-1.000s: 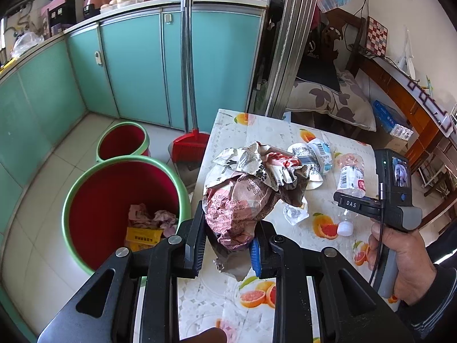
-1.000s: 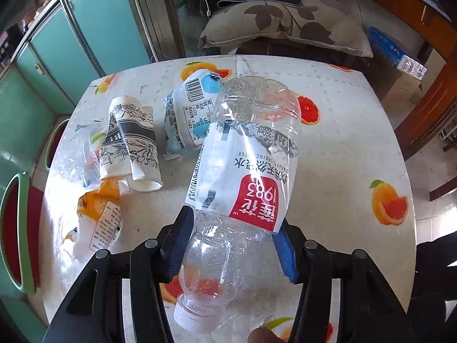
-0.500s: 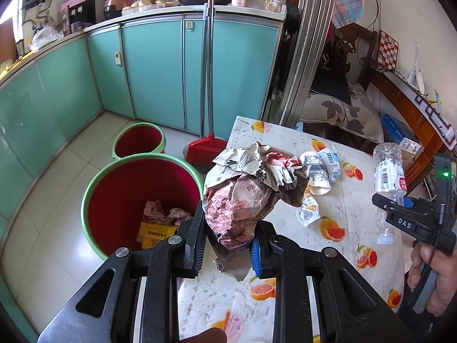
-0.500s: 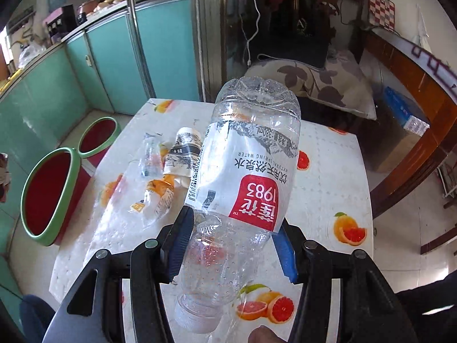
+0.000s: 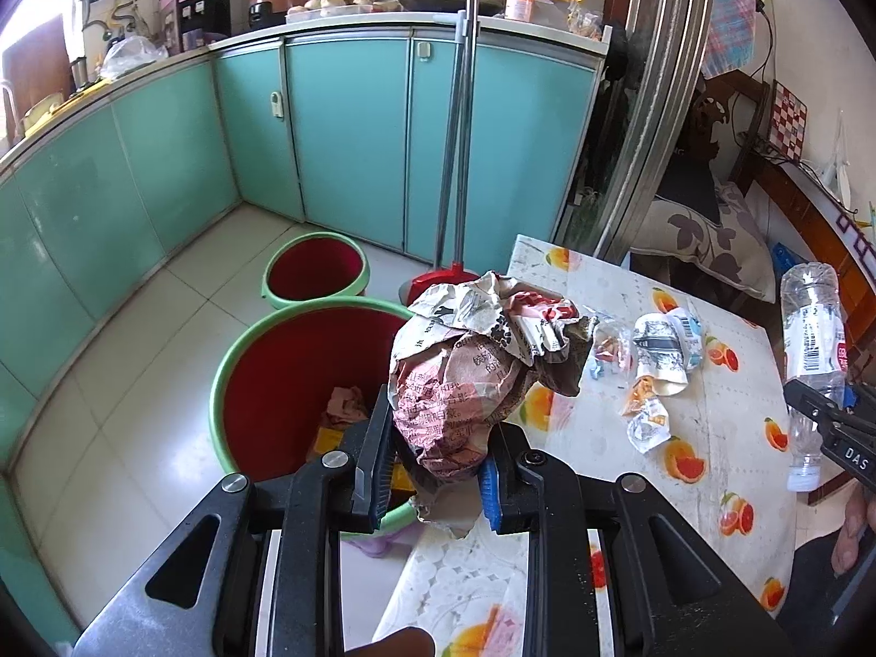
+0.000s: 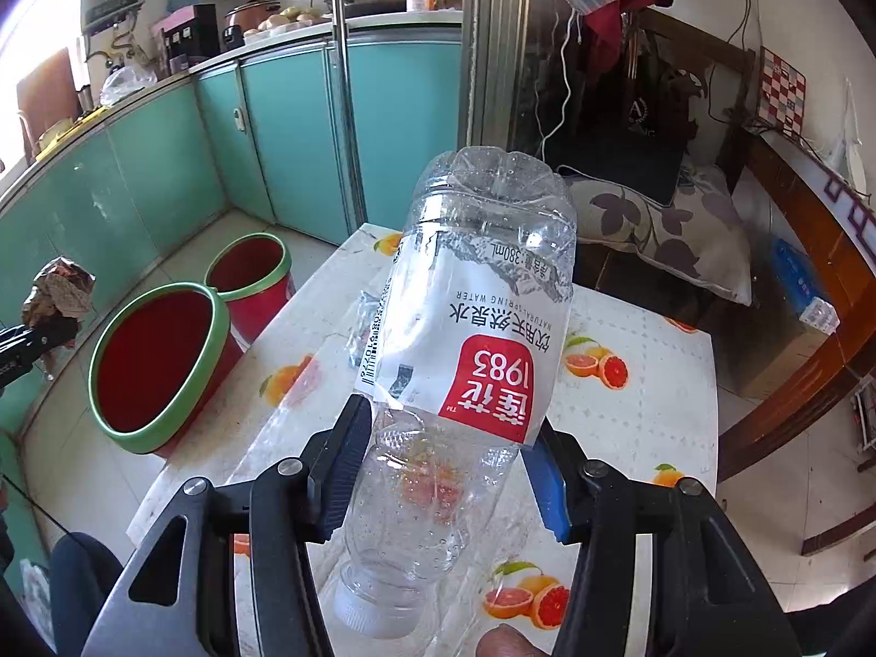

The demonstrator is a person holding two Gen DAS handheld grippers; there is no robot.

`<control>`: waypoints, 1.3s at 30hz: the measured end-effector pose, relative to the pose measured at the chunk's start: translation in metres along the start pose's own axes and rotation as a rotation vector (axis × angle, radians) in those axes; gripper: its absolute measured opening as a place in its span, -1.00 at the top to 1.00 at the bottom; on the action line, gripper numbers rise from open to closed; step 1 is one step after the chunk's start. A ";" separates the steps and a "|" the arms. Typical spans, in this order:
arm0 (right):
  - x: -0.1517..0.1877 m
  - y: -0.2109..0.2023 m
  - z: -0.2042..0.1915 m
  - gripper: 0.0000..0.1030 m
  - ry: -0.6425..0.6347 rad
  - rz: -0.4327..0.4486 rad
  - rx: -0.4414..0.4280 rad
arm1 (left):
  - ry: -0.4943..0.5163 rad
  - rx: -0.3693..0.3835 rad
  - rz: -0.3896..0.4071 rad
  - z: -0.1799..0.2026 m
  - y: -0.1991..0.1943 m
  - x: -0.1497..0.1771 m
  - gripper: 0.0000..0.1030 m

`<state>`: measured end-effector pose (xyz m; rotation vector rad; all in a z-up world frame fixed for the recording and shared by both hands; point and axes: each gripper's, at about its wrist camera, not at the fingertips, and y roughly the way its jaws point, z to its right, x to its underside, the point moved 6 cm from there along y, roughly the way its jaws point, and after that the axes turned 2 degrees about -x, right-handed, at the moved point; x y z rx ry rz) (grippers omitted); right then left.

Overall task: Collect trash
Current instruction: 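Carry the bundle to the bucket and open the left tool while the right tool lifts the bottle, then lower the water bottle into the red bucket and open the right tool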

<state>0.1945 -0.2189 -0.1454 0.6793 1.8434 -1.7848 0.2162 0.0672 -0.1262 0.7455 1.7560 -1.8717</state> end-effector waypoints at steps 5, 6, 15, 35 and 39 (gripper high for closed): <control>-0.016 0.007 -0.033 -0.03 -0.039 0.002 -0.036 | -0.036 -0.042 -0.016 -0.028 0.016 -0.004 0.52; -0.019 0.010 -0.041 -0.03 -0.049 0.002 -0.043 | -0.042 -0.048 -0.020 -0.033 0.020 -0.005 0.52; -0.044 0.036 -0.115 -0.03 -0.123 -0.008 -0.103 | -0.096 -0.056 -0.070 -0.066 0.060 -0.004 0.52; -0.069 0.091 -0.253 -0.03 -0.265 -0.031 -0.244 | -0.278 -0.189 -0.006 -0.173 0.042 0.004 -0.71; -0.069 0.109 -0.289 -0.03 -0.286 -0.042 -0.293 | -0.325 -0.231 0.025 -0.202 0.019 0.011 -0.78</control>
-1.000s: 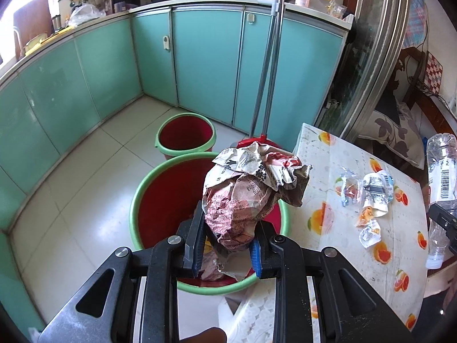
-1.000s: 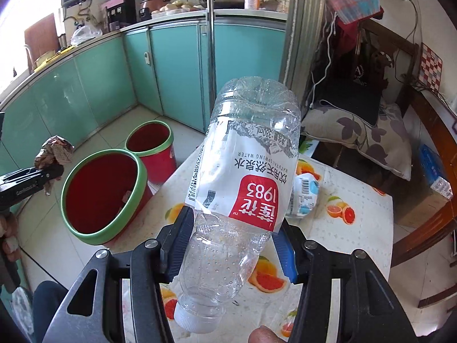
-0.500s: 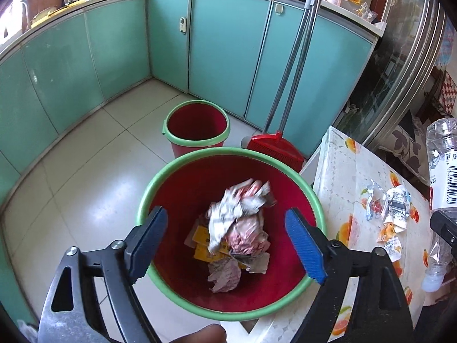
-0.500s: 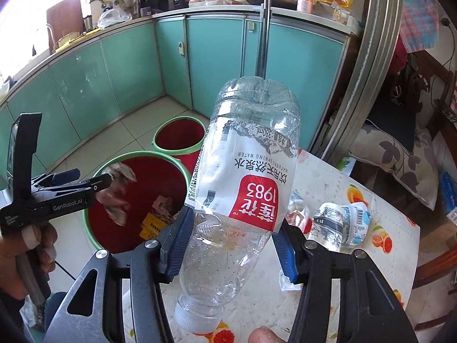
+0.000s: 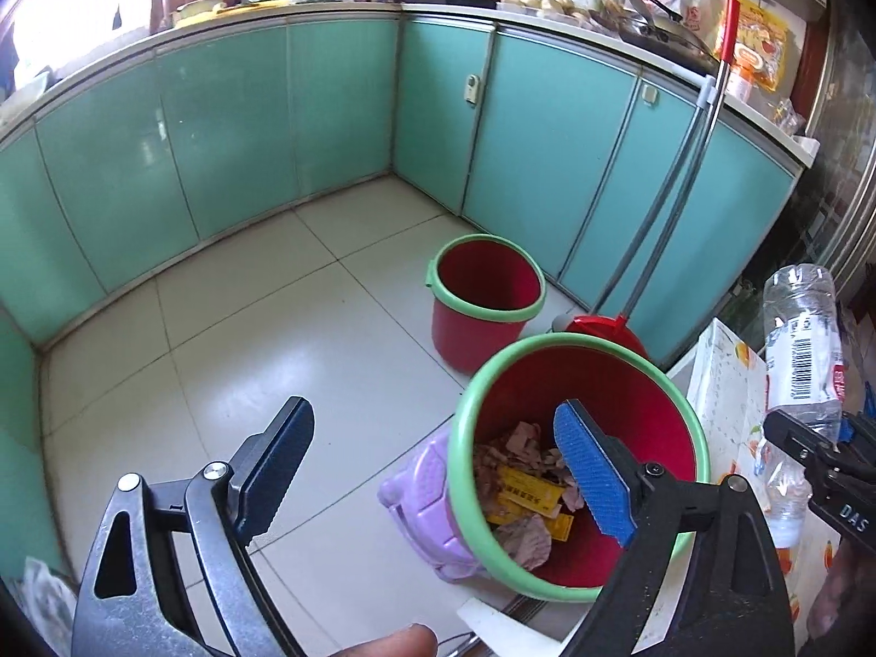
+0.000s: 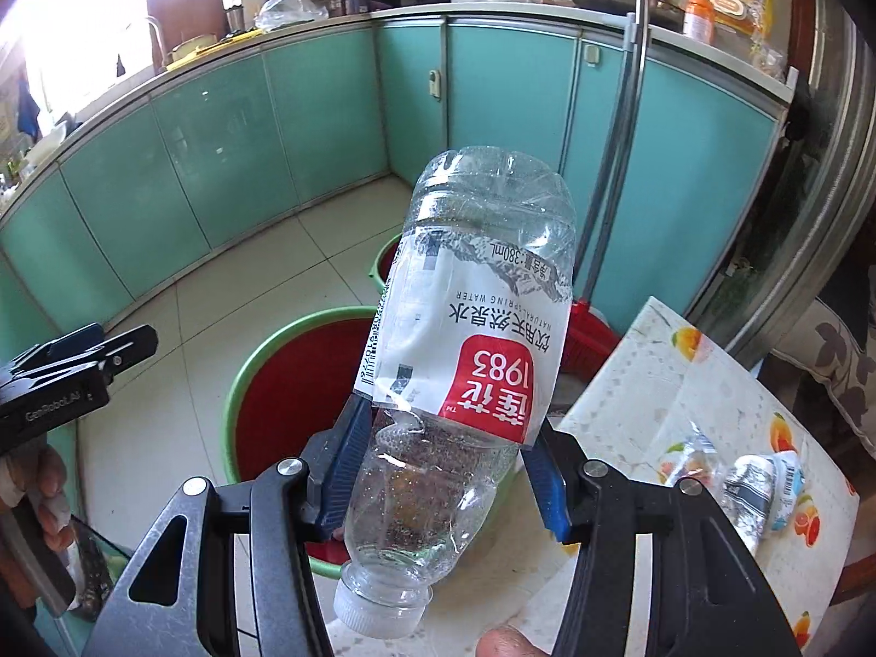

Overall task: Collect trash
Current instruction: 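Lower the water bottle into the red bucket and open the right tool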

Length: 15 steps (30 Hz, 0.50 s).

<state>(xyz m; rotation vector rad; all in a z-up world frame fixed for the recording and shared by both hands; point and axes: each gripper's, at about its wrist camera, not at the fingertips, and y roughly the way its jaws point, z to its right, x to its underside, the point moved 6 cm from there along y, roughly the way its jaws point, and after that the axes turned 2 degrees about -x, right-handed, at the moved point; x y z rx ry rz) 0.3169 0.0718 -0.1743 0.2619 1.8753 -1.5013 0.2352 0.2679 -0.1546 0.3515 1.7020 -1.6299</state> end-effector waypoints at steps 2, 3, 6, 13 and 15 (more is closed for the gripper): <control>-0.003 0.015 -0.014 -0.03 -0.020 -0.007 -0.020 | -0.018 -0.018 0.015 -0.015 -0.007 -0.001 -0.88; -0.003 0.021 -0.020 -0.03 -0.030 -0.012 -0.022 | -0.027 -0.025 0.022 -0.021 -0.010 -0.001 -0.91; -0.002 0.041 -0.035 -0.03 -0.061 -0.030 -0.025 | -0.043 -0.036 0.033 -0.034 -0.015 -0.001 -0.91; 0.010 0.068 -0.045 -0.08 -0.088 -0.083 -0.014 | -0.065 -0.042 0.033 -0.046 -0.018 0.001 -0.91; 0.013 0.072 -0.045 -0.42 -0.095 -0.092 0.003 | -0.062 -0.046 0.035 -0.047 -0.019 0.002 -0.91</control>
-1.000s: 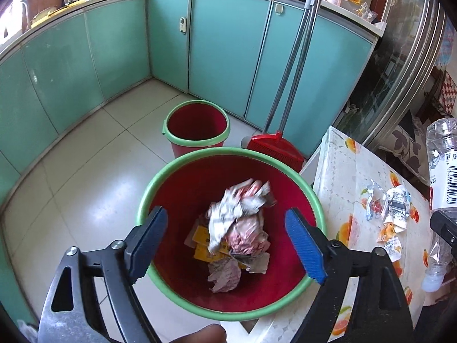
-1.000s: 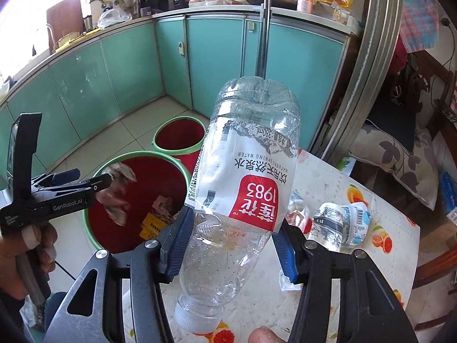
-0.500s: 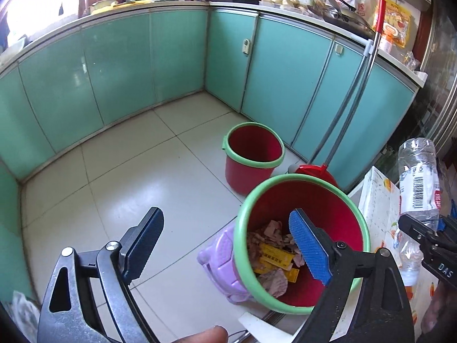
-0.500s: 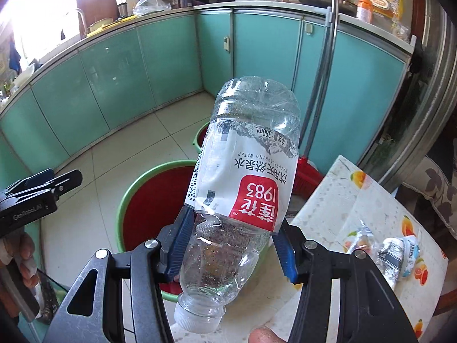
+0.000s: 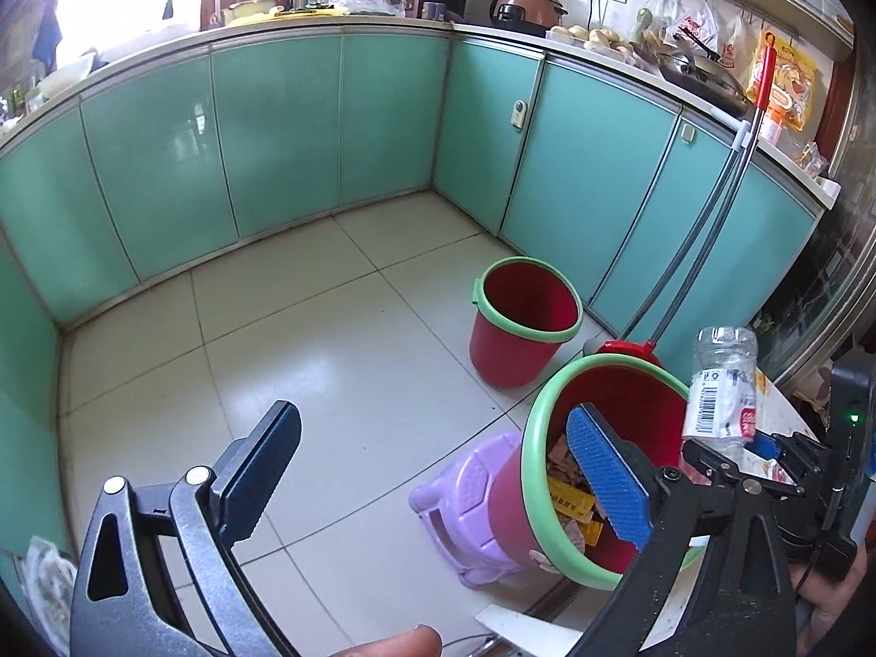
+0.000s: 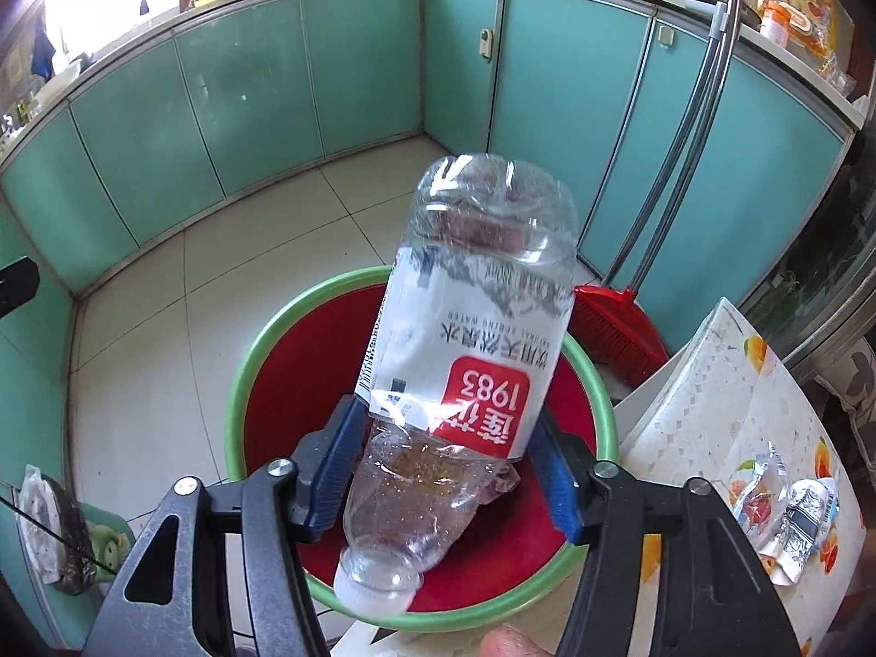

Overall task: Collect trash
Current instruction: 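Lower the water bottle into the red bucket and open the right tool, then move both tools back over the table toward the paper cup and wrappers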

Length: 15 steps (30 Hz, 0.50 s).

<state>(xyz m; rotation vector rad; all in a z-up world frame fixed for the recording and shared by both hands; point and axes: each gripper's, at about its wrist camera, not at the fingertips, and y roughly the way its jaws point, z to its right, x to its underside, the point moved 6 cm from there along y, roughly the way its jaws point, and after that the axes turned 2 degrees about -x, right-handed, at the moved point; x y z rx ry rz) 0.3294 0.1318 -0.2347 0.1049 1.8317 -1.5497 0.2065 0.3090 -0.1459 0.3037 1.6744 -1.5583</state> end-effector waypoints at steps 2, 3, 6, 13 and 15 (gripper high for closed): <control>0.001 -0.001 0.001 -0.58 -0.001 0.004 0.012 | -0.001 0.000 -0.001 0.000 0.000 0.001 -0.91; 0.001 -0.001 0.001 -0.58 -0.002 0.005 0.015 | -0.003 0.001 0.000 0.000 0.000 0.002 -0.91; 0.002 -0.005 0.002 -0.61 -0.008 0.008 0.030 | -0.004 0.006 -0.003 0.001 -0.001 0.003 -0.91; 0.002 -0.035 0.011 -0.62 0.013 0.050 0.038 | 0.005 0.022 0.007 0.011 -0.010 0.003 -0.97; 0.005 -0.047 0.016 -0.63 0.021 0.062 0.046 | 0.016 0.035 0.010 0.018 -0.014 0.002 -0.99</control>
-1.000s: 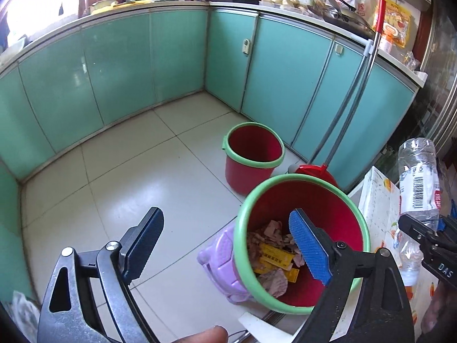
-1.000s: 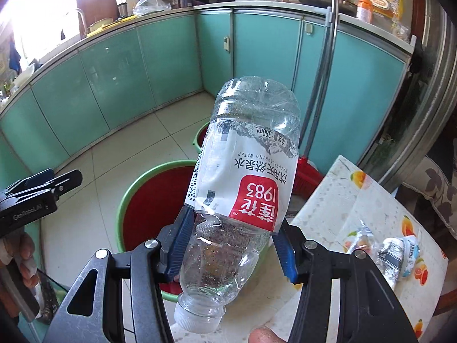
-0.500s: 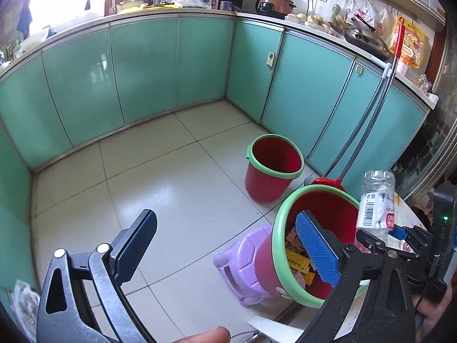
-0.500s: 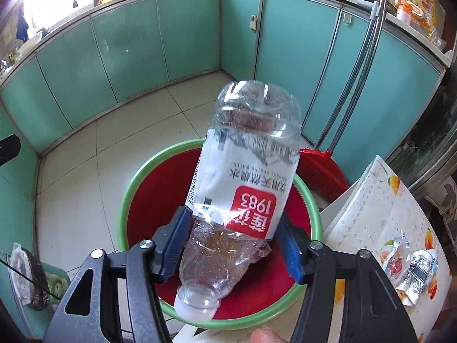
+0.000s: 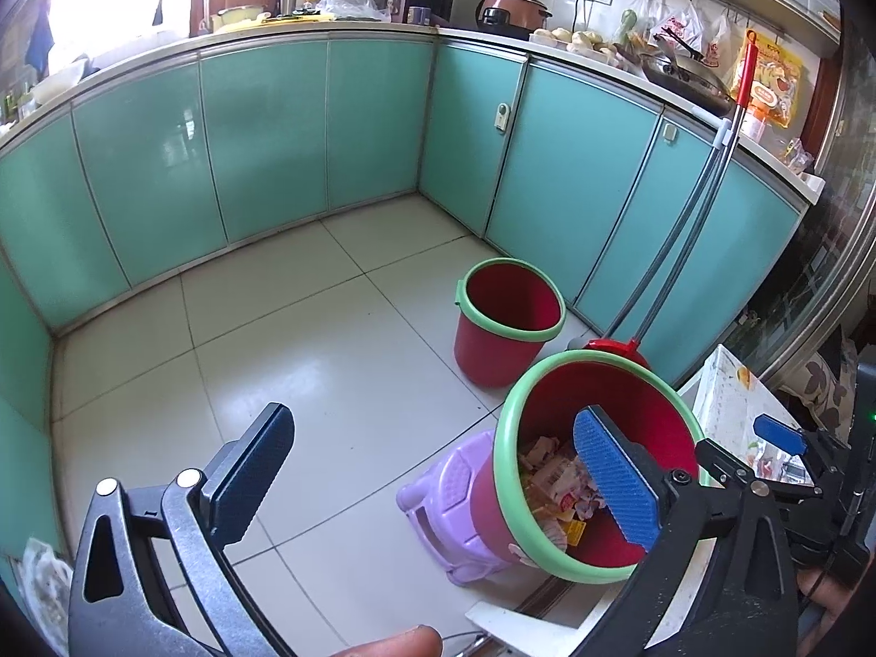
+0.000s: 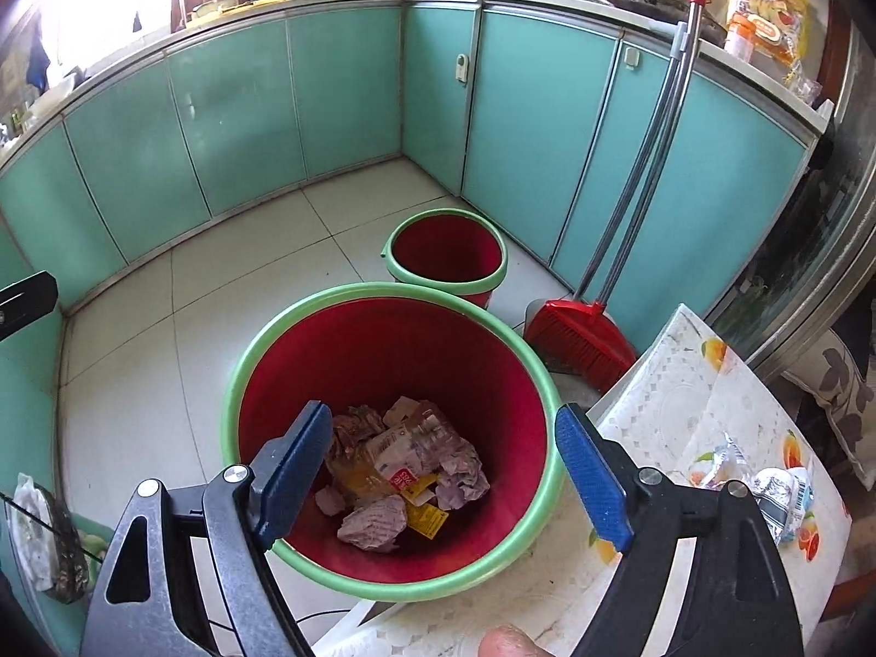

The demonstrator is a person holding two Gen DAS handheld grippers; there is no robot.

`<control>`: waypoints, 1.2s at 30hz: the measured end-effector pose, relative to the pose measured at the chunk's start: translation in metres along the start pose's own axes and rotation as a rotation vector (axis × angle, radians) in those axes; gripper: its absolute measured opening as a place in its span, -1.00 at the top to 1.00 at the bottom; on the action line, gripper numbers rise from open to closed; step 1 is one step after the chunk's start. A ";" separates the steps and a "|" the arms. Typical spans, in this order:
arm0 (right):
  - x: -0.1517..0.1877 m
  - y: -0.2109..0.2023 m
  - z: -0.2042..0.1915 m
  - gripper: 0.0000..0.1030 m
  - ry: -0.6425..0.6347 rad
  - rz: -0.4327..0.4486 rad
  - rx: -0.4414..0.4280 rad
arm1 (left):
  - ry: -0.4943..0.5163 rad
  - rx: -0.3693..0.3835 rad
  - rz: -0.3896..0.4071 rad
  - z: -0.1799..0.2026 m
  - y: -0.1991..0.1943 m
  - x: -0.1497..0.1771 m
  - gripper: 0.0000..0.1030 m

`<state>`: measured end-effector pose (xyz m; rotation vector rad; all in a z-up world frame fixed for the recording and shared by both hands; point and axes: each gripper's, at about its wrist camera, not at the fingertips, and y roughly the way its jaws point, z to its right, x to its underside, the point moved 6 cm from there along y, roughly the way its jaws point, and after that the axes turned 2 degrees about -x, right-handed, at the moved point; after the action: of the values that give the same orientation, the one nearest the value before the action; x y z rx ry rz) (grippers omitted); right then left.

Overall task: Collect trash
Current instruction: 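Move both tools back over the table toward the paper cup and wrappers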

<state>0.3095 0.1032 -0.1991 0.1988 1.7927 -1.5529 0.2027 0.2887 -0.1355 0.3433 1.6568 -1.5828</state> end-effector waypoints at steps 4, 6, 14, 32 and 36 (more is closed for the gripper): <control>0.009 -0.027 0.019 -0.63 0.031 0.028 0.025 | 0.038 0.029 0.009 0.022 -0.010 -0.001 -0.99; 0.016 -0.044 0.034 -0.64 0.060 0.042 0.035 | 0.065 0.050 0.018 0.037 -0.017 0.000 -0.99; 0.063 -0.118 0.109 -0.65 0.184 0.081 0.125 | 0.190 0.159 0.014 0.120 -0.034 0.016 -0.99; 0.207 -0.224 0.297 -0.79 0.469 0.061 0.340 | 0.473 0.365 -0.117 0.306 -0.057 0.096 -0.99; 0.226 -0.230 0.316 -0.82 0.504 0.047 0.354 | 0.527 0.381 -0.170 0.338 -0.049 0.119 -0.99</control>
<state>0.1546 -0.3189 -0.1532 0.8616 1.8380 -1.8952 0.2129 -0.0724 -0.1473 0.9003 1.7896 -2.0662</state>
